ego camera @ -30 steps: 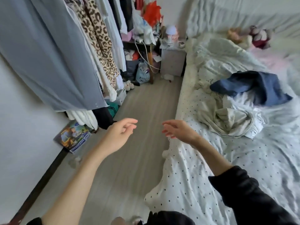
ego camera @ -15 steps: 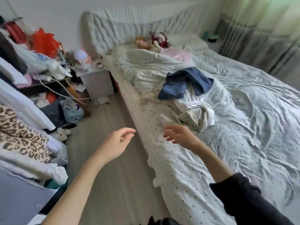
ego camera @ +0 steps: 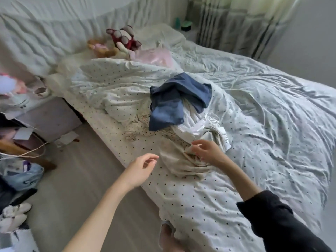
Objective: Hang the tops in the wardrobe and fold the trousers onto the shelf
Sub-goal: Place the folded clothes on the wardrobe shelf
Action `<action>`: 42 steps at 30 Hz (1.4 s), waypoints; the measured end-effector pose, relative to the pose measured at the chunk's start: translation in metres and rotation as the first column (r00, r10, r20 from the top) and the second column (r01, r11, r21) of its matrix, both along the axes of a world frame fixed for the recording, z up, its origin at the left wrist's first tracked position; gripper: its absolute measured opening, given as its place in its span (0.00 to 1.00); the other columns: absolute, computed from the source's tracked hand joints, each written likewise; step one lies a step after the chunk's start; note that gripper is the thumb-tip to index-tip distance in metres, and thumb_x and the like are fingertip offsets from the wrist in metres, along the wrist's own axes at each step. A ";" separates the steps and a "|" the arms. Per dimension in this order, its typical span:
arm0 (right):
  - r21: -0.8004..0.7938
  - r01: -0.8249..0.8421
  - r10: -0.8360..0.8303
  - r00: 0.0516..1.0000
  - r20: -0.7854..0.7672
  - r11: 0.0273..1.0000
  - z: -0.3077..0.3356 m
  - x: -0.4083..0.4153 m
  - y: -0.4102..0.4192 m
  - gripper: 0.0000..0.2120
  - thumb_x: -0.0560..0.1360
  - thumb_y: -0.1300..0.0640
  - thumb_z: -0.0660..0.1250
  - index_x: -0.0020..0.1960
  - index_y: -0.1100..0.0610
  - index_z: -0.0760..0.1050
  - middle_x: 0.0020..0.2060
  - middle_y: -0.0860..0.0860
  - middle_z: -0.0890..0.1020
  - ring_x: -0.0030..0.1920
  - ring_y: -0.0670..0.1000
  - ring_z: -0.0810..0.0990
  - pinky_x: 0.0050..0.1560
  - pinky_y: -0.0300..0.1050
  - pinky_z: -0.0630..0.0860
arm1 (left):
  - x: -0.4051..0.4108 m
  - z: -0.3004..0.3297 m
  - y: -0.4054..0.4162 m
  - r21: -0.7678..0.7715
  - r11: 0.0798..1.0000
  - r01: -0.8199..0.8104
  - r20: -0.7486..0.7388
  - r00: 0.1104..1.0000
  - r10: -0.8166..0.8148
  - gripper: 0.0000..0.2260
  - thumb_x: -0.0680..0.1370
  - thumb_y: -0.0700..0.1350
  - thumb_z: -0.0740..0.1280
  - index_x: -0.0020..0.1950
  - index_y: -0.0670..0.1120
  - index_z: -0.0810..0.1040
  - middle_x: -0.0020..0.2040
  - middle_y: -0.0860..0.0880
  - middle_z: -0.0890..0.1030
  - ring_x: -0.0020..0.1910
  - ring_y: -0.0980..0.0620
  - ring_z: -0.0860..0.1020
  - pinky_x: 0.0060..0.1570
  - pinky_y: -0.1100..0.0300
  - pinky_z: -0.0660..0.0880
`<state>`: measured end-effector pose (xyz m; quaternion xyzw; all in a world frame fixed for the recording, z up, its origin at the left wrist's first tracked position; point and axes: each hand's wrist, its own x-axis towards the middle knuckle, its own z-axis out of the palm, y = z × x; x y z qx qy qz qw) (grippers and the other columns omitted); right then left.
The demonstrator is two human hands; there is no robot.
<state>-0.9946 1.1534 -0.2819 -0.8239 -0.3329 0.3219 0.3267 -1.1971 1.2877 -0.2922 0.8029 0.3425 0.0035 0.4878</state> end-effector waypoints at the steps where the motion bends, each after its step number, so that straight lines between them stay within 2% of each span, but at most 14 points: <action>1: -0.016 0.044 -0.044 0.999 -0.008 0.999 -0.009 0.014 0.009 0.15 0.79 0.55 0.62 0.63 0.58 0.75 0.53 0.55 0.82 0.51 0.53 0.80 0.54 0.46 0.77 | 0.016 -0.005 0.015 -0.009 1.000 0.015 -0.020 1.000 -0.016 0.08 0.81 0.45 0.59 0.57 0.56 0.73 0.55 0.54 0.78 0.55 0.57 0.75 0.47 0.71 0.69; 8: -0.245 0.325 -0.313 0.946 0.089 0.913 -0.085 0.109 0.036 0.16 0.79 0.54 0.62 0.62 0.64 0.75 0.59 0.57 0.79 0.57 0.55 0.78 0.59 0.50 0.73 | 0.121 -0.056 0.069 -0.071 0.975 0.209 -0.113 0.970 -0.216 0.09 0.81 0.46 0.60 0.59 0.54 0.75 0.53 0.56 0.78 0.54 0.58 0.76 0.48 0.70 0.71; 12: -0.334 0.458 -0.410 0.888 0.207 0.824 -0.124 0.150 0.052 0.18 0.76 0.53 0.63 0.61 0.62 0.72 0.57 0.60 0.78 0.57 0.60 0.75 0.53 0.50 0.71 | 0.158 -0.088 0.080 -0.128 0.945 0.302 -0.162 0.933 -0.320 0.11 0.80 0.45 0.60 0.61 0.53 0.75 0.55 0.55 0.78 0.55 0.59 0.75 0.56 0.65 0.71; 16: -0.417 0.554 -0.464 0.832 0.303 0.721 -0.150 0.166 0.064 0.22 0.76 0.51 0.64 0.66 0.59 0.68 0.62 0.59 0.72 0.62 0.61 0.71 0.63 0.58 0.67 | 0.190 -0.112 0.092 -0.145 0.903 0.404 -0.171 0.889 -0.425 0.12 0.80 0.44 0.60 0.61 0.52 0.75 0.55 0.56 0.78 0.55 0.60 0.75 0.54 0.70 0.68; 18: -0.388 0.640 -0.521 0.767 0.375 0.663 -0.153 0.164 0.064 0.13 0.76 0.57 0.61 0.58 0.58 0.76 0.58 0.58 0.76 0.58 0.61 0.74 0.63 0.56 0.66 | 0.206 -0.121 0.095 -0.138 0.873 0.468 -0.177 0.855 -0.487 0.13 0.79 0.42 0.61 0.62 0.51 0.75 0.56 0.54 0.79 0.54 0.59 0.75 0.54 0.70 0.68; 20: -0.323 0.701 -0.588 0.711 0.386 0.636 -0.148 0.158 0.056 0.12 0.75 0.60 0.61 0.56 0.56 0.79 0.54 0.56 0.80 0.55 0.60 0.76 0.61 0.54 0.67 | 0.223 -0.125 0.091 -0.129 0.841 0.525 -0.165 0.825 -0.540 0.15 0.78 0.40 0.62 0.64 0.49 0.74 0.59 0.51 0.78 0.55 0.58 0.75 0.56 0.68 0.68; 23: -0.194 0.791 -0.760 0.612 0.221 0.580 -0.124 0.158 0.029 0.11 0.74 0.62 0.63 0.56 0.58 0.77 0.50 0.55 0.81 0.51 0.55 0.78 0.56 0.51 0.73 | 0.248 -0.120 0.078 -0.084 0.790 0.608 -0.097 0.784 -0.613 0.23 0.77 0.42 0.65 0.72 0.49 0.66 0.67 0.50 0.71 0.64 0.54 0.70 0.65 0.60 0.67; 27: 0.023 0.934 -0.934 0.356 0.012 0.357 -0.070 0.173 -0.021 0.08 0.74 0.65 0.63 0.51 0.55 0.75 0.47 0.57 0.79 0.46 0.52 0.76 0.43 0.42 0.72 | 0.286 -0.106 0.053 0.005 0.624 0.781 -0.107 0.621 -0.777 0.38 0.73 0.49 0.70 0.77 0.49 0.53 0.75 0.49 0.61 0.73 0.50 0.60 0.69 0.58 0.58; 30: 0.123 0.963 -0.971 0.240 0.019 0.241 -0.029 0.175 -0.062 0.08 0.74 0.65 0.63 0.50 0.55 0.76 0.42 0.53 0.79 0.42 0.48 0.76 0.38 0.36 0.70 | 0.302 -0.096 0.025 0.058 0.562 0.825 -0.152 0.564 -0.812 0.25 0.73 0.48 0.68 0.69 0.50 0.68 0.63 0.49 0.76 0.64 0.48 0.73 0.61 0.54 0.69; 32: 0.188 0.972 -0.990 0.137 0.042 0.143 -0.005 0.169 -0.097 0.08 0.73 0.64 0.64 0.50 0.54 0.77 0.37 0.47 0.77 0.38 0.44 0.74 0.38 0.34 0.70 | 0.300 -0.090 -0.002 0.142 0.537 0.832 -0.174 0.555 -0.814 0.17 0.75 0.46 0.65 0.64 0.49 0.73 0.58 0.50 0.79 0.61 0.49 0.75 0.58 0.52 0.71; 34: 0.219 0.974 -0.997 0.035 0.070 0.050 0.009 0.166 -0.129 0.08 0.73 0.64 0.64 0.49 0.54 0.77 0.34 0.45 0.76 0.37 0.43 0.74 0.38 0.34 0.70 | 0.296 -0.090 -0.023 0.162 0.492 0.855 -0.173 0.515 -0.839 0.20 0.75 0.48 0.65 0.67 0.49 0.71 0.63 0.49 0.74 0.64 0.49 0.71 0.61 0.50 0.70; 37: 0.213 0.975 -0.991 -0.085 0.098 -0.063 0.018 0.149 -0.185 0.08 0.73 0.64 0.64 0.49 0.55 0.75 0.41 0.51 0.80 0.44 0.48 0.76 0.44 0.40 0.72 | 0.288 -0.094 -0.061 0.087 0.370 0.925 -0.221 0.380 -0.898 0.30 0.74 0.51 0.67 0.74 0.50 0.62 0.69 0.49 0.66 0.67 0.49 0.67 0.64 0.49 0.68; 39: 0.184 0.980 -0.991 -0.098 0.086 -0.081 0.010 0.136 -0.215 0.08 0.73 0.62 0.66 0.52 0.56 0.76 0.47 0.55 0.81 0.47 0.50 0.77 0.49 0.44 0.74 | 0.282 -0.102 -0.082 0.036 0.344 0.938 -0.260 0.341 -0.903 0.32 0.73 0.50 0.68 0.74 0.50 0.60 0.71 0.48 0.65 0.68 0.49 0.66 0.66 0.49 0.66; 42: 0.048 0.999 -1.000 -0.004 0.013 -0.004 -0.022 0.118 -0.236 0.16 0.74 0.59 0.67 0.62 0.59 0.74 0.52 0.55 0.79 0.53 0.52 0.77 0.58 0.47 0.73 | 0.275 -0.121 -0.100 0.024 0.342 0.939 -0.328 0.331 -0.885 0.31 0.74 0.48 0.68 0.74 0.48 0.60 0.73 0.46 0.62 0.71 0.48 0.63 0.68 0.51 0.64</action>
